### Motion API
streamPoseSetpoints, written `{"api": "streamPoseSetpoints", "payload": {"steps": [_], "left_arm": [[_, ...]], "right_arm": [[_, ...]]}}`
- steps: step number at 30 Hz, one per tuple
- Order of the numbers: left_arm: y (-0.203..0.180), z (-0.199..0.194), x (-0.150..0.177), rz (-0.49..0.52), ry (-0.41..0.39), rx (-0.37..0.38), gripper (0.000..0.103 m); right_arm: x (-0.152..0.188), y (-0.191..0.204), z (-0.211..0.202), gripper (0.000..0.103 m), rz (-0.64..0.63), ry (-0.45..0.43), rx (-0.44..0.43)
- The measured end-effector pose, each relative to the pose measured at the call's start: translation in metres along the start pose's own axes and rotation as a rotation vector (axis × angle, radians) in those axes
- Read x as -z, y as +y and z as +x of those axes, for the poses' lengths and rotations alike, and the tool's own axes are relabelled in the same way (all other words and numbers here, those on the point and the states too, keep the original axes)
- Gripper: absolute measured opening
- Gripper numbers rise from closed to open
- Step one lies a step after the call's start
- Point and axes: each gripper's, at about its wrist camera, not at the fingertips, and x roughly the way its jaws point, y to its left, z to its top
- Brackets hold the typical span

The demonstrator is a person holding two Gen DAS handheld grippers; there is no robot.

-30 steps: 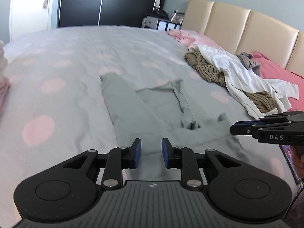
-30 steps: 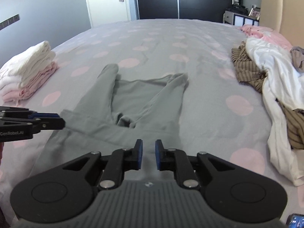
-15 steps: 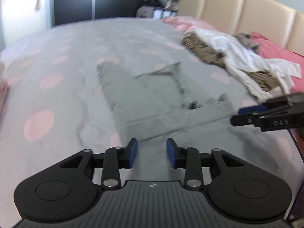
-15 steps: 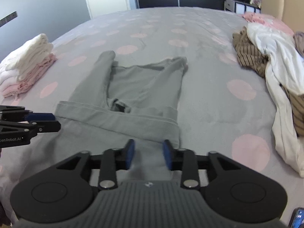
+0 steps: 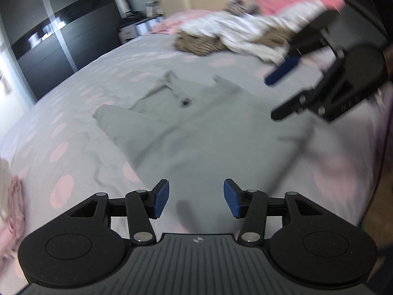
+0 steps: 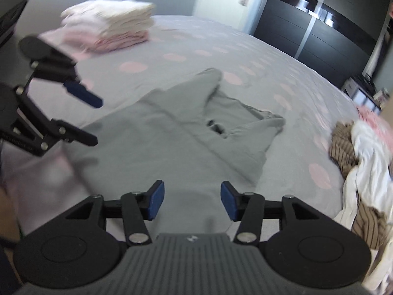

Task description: Fold clothes

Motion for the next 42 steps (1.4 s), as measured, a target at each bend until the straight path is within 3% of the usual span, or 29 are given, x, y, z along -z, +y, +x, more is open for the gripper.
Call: {"api": "streamPoseSetpoints", "payload": {"steps": [7,13,20,25,30,34,37,42], "left_arm": [[-0.037,-0.004,0.022,0.241,0.055,-0.043,0.047],[-0.052,0.009,0.037,0.393,0.093,-0.102,0.047],[-0.072,0.028,0.050,0.617,0.022,-0.241,0.038],[-0.069,0.030,0.044,0.600,0.022,-0.252,0.022],[-0.045,0.012,0.021,0.425,0.033,-0.203,0.016],[-0.028,-0.015,0.001,0.358,0.054,-0.149,0.014],[-0.019,-0.041,-0.009,0.326,0.068,-0.091,0.014],[-0.027,-0.074,0.002,0.366,0.126,0.019,0.014]], "right_arm": [[0.032,0.037,-0.009,0.048,-0.214,0.077,-0.010],[0.049,0.046,0.002,0.043,-0.364,0.137,0.066],[0.062,0.062,0.020,0.033,-0.557,0.128,0.172],[0.056,0.058,0.017,0.024,-0.561,0.111,0.203],[0.038,0.051,0.002,0.019,-0.512,0.083,0.245],[0.019,0.043,-0.022,0.018,-0.458,0.055,0.242],[0.010,0.043,-0.045,0.018,-0.434,0.062,0.204],[0.007,0.052,-0.078,0.018,-0.405,0.096,0.080]]}}
